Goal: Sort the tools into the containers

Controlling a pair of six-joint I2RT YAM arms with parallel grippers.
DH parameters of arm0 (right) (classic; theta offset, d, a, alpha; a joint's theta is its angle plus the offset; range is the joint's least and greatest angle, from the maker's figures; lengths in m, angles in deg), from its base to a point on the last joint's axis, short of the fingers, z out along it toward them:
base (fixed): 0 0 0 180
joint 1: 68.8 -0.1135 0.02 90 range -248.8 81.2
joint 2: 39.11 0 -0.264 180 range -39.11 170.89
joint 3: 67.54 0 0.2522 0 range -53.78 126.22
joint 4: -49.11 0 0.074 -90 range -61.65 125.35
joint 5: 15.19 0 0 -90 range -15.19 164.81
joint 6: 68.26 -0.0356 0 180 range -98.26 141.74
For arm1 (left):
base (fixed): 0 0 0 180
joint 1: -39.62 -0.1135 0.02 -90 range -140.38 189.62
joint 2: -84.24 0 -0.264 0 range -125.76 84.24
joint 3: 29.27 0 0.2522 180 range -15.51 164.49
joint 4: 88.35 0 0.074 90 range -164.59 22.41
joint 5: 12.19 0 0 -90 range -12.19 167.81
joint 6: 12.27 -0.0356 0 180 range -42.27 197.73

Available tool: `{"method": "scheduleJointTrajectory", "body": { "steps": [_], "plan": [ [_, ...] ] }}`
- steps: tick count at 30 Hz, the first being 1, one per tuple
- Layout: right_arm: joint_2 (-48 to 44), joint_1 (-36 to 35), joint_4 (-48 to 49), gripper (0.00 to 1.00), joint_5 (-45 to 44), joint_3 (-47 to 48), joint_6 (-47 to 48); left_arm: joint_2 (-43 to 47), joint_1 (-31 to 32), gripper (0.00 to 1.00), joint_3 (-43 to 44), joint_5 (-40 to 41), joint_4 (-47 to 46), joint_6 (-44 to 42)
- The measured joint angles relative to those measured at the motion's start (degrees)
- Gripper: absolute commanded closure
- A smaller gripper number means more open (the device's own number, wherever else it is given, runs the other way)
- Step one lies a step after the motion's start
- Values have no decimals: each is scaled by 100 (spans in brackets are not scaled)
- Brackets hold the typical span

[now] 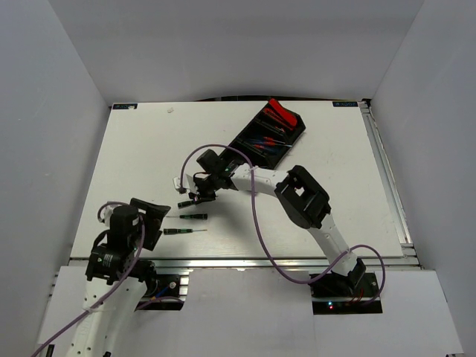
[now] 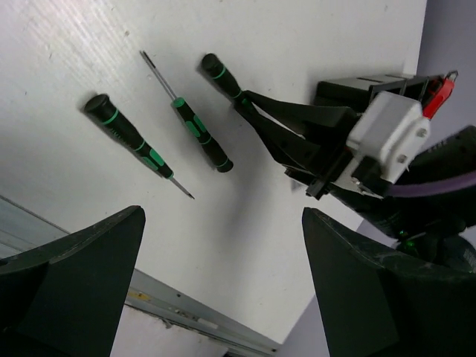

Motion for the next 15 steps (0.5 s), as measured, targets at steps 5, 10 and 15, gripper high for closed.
{"method": "scheduleJointTrajectory", "body": {
  "steps": [5, 10, 15],
  "plan": [
    [0, 13, 9, 100, 0, 17, -212, -48, 0, 2, -199, -66, 101, 710],
    [-48, 83, -26, 100, 72, 166, -702, -551, 0, 17, -247, -192, 44, 1231],
    [-734, 315, -24, 100, 323, 125, -1434, -1381, 0, 28, -470, -485, -184, 1467]
  ]
}}
